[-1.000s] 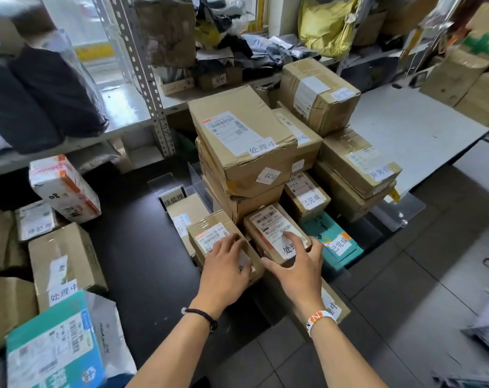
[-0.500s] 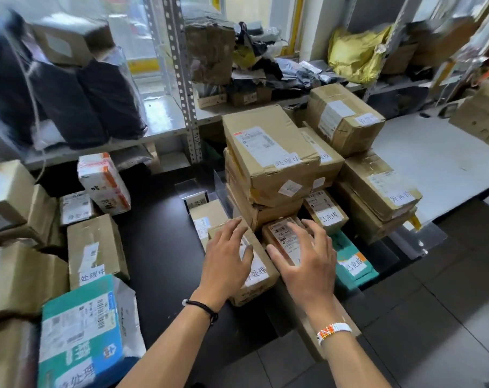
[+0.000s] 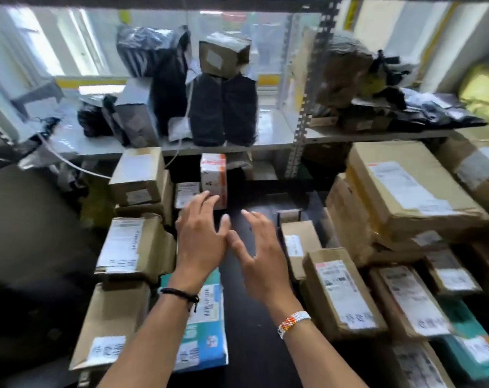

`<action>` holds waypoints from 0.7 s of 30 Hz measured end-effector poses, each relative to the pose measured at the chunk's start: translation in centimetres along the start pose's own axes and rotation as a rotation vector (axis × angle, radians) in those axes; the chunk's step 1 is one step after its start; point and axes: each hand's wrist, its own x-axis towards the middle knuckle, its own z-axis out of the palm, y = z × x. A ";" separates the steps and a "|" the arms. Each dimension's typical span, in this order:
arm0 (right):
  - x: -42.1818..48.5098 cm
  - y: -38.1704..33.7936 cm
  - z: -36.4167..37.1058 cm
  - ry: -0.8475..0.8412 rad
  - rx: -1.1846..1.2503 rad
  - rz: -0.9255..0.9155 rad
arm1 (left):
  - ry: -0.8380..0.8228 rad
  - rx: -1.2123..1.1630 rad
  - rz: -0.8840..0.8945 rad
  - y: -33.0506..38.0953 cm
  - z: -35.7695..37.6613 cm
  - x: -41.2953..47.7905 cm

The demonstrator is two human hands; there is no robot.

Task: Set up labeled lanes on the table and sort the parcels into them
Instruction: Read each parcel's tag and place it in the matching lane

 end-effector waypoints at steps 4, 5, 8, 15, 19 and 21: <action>1.5 -3.3 7.6 -0.213 -0.002 0.012 | 0.102 0.052 -0.199 -7.7 -5.1 2.2; 1.7 -3.9 9.4 -0.266 -0.001 0.029 | 0.114 0.063 -0.253 -9.6 -6.2 2.5; 2.1 -5.3 14.1 -0.399 -0.006 0.094 | 0.012 0.068 -0.425 -14.6 -8.7 2.9; 2.6 -4.8 19.9 -0.518 -0.138 0.183 | -0.247 -0.197 -0.575 -19.0 -8.8 1.9; 2.4 -4.4 20.0 -0.495 -0.106 0.181 | -0.140 -0.349 -0.563 -19.1 -8.2 1.1; 2.4 -4.8 19.1 -0.478 0.026 0.205 | -0.096 -0.431 -0.533 -18.1 -8.1 1.2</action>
